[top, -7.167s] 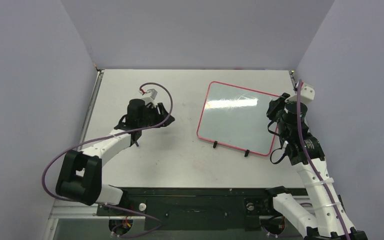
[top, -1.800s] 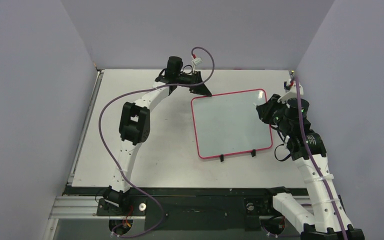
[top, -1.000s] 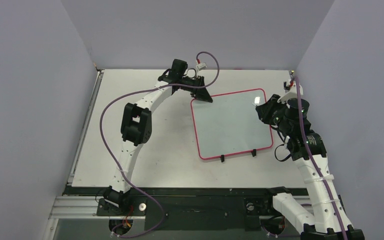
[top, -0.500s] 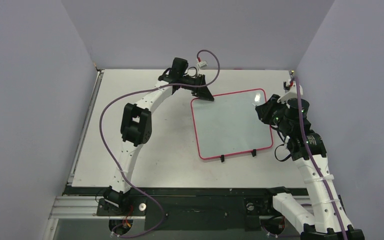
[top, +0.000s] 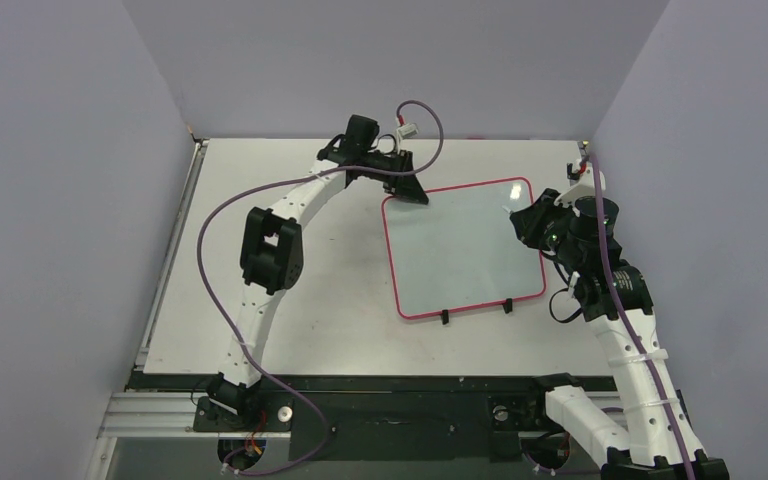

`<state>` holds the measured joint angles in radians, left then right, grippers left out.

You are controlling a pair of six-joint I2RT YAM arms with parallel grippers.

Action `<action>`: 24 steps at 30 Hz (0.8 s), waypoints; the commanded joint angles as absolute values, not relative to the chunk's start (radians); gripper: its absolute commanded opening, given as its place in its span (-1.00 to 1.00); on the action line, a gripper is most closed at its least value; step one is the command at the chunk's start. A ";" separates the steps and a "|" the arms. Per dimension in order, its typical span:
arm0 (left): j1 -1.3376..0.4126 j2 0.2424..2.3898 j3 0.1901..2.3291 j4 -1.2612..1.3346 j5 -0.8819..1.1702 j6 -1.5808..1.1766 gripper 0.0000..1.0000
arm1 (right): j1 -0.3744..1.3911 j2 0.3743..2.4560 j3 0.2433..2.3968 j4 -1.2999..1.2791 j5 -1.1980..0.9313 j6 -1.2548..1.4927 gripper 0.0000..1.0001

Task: Write a sentence on the whiteboard
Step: Hold the whiteboard on the whiteboard stand.

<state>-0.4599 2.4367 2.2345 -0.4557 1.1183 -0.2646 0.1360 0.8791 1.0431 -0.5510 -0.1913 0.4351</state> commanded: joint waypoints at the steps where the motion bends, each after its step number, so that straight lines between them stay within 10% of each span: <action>1: -0.473 2.375 2.276 -0.531 1.094 -0.183 -0.48 | 0.127 0.868 1.042 -0.517 -0.202 0.452 -1.00; 15: -0.490 2.306 2.261 -0.539 1.054 -0.144 -1.00 | 0.130 0.867 1.041 -0.512 -0.226 0.461 -1.00; 24: -0.518 2.216 2.096 -0.444 0.970 -0.112 -1.00 | 0.211 0.863 1.005 -0.459 -0.260 0.470 -1.00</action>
<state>-0.5007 2.3089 2.1426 -0.5236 1.0321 -0.1745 0.1574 0.8791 1.0206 -0.5251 -0.2386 0.4641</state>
